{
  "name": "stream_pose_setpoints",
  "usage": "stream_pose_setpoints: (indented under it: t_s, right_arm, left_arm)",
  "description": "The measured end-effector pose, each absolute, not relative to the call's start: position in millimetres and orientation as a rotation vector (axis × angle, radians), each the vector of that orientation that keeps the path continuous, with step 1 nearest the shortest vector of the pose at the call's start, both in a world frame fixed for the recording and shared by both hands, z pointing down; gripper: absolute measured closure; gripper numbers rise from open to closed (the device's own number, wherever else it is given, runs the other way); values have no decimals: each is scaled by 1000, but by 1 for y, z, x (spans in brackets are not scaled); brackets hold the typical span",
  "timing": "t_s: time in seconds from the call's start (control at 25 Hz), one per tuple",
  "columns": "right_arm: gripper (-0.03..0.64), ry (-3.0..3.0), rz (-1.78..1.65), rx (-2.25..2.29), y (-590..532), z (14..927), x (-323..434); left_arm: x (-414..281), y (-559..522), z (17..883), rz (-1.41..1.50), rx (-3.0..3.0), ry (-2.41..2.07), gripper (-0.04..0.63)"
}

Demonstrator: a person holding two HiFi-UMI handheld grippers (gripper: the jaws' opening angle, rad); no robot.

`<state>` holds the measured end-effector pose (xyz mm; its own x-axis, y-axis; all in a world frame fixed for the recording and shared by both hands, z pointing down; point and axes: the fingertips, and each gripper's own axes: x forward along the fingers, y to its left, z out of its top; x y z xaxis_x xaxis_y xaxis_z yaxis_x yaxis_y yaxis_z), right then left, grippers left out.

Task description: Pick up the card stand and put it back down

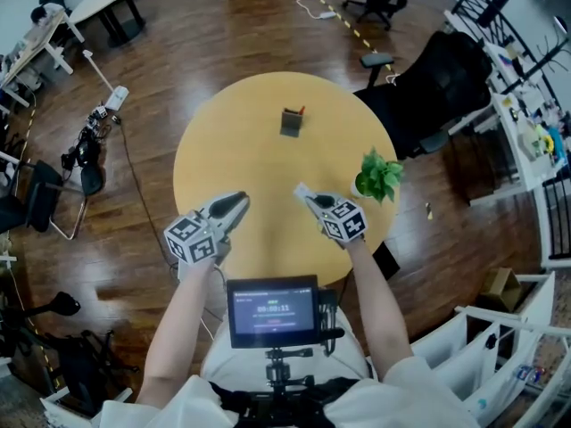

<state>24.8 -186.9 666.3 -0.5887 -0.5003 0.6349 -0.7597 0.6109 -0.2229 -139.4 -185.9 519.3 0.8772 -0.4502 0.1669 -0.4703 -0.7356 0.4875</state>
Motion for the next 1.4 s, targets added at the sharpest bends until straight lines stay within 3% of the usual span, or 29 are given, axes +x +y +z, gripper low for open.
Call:
stream_pose_setpoints:
  t_s: [1.4]
  right_arm:
    - [588, -2535, 359, 949, -169, 420, 46]
  left_arm:
    - [-140, -212, 407, 70, 2604, -699, 566]
